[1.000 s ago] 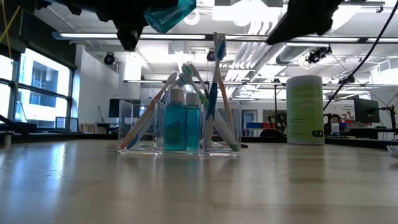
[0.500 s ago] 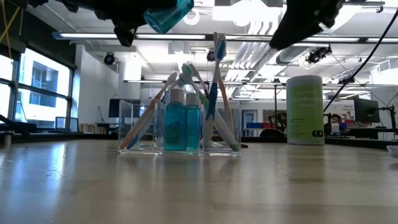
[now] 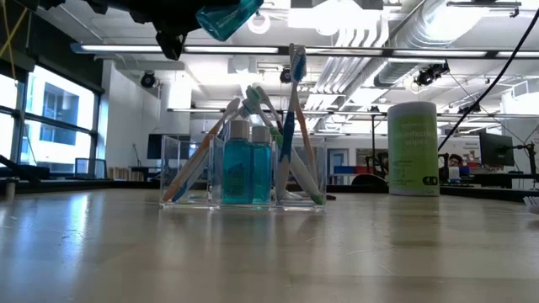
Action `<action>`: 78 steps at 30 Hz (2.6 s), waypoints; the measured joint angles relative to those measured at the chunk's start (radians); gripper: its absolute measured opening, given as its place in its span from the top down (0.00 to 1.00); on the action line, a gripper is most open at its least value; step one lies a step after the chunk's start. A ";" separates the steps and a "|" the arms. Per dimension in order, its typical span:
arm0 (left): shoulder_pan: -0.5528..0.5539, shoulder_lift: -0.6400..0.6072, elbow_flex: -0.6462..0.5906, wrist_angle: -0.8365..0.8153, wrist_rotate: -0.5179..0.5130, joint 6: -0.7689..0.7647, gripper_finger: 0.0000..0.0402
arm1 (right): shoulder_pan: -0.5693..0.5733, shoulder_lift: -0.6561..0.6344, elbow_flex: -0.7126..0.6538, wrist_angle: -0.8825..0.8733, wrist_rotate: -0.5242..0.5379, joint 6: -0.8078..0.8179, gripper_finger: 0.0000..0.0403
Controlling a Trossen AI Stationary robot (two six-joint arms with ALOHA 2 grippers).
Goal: Pick & Place toothbrushing station
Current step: Put the mouthwash into the center of the transparent organizer
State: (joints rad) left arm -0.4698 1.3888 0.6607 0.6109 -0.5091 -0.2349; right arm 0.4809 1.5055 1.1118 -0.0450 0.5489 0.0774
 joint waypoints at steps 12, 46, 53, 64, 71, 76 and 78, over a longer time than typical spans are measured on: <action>0.003 0.000 0.000 0.019 0.019 0.055 0.83 | -0.125 0.027 0.000 0.039 -0.183 -0.018 0.62; 0.005 0.000 0.000 0.006 0.019 0.088 0.83 | -0.207 0.108 0.000 0.221 -0.451 -0.157 0.78; -0.001 0.000 0.000 0.003 0.009 0.158 0.72 | -0.206 0.108 0.000 0.212 -0.439 -0.165 0.78; -0.050 0.000 0.000 0.002 0.010 0.155 0.56 | -0.157 0.107 0.000 0.025 -0.362 -0.157 0.78; -0.050 0.000 0.000 0.002 0.013 0.163 0.56 | -0.164 0.107 0.000 0.002 -0.281 -0.262 0.78; -0.050 0.000 0.000 0.002 0.014 0.179 0.55 | -0.201 0.107 0.000 -0.024 -0.262 -0.315 0.78; -0.050 0.000 0.000 -0.001 0.014 0.178 0.55 | -0.215 0.107 0.000 -0.038 -0.262 -0.315 0.78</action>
State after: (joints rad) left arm -0.5201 1.3891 0.6609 0.6103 -0.4953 -0.0566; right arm 0.2663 1.6128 1.1114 -0.0830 0.2871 -0.2377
